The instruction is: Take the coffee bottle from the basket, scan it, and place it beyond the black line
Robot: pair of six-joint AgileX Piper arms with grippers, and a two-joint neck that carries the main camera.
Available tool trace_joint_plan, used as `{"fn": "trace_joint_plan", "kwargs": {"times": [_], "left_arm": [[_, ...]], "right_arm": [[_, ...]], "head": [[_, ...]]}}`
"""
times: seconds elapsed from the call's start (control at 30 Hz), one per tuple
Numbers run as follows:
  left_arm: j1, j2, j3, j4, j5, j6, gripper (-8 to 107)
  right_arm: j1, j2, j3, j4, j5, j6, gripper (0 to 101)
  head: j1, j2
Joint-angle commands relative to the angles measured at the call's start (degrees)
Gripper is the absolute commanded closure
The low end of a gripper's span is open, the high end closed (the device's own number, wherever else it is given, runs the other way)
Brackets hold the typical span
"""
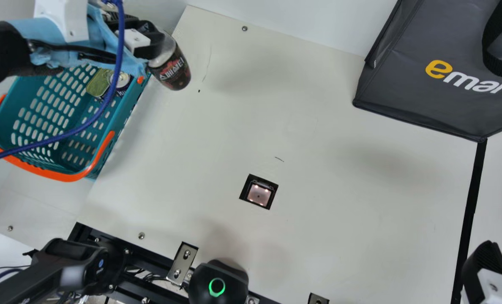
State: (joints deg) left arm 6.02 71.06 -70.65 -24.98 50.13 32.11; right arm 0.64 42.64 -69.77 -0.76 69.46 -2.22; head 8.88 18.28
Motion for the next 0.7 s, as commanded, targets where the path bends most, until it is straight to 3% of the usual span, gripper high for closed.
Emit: {"fn": "trace_joint_plan", "kwargs": {"times": [0.0, 0.67], "left_arm": [[-1.68, 0.07, 0.14, -0.23, -0.22, 0.19, 89], [-10.79, 1.19, 4.35, -6.23, -0.79, 8.62, 89]], "right_arm": [[0.0, 0.0, 0.0, 0.0, 0.0, 0.0, 10], [0.0, 0.0, 0.0, 0.0, 0.0, 0.0, 10]], "head": [[-0.96, 0.14], [-0.96, 0.14]]}}
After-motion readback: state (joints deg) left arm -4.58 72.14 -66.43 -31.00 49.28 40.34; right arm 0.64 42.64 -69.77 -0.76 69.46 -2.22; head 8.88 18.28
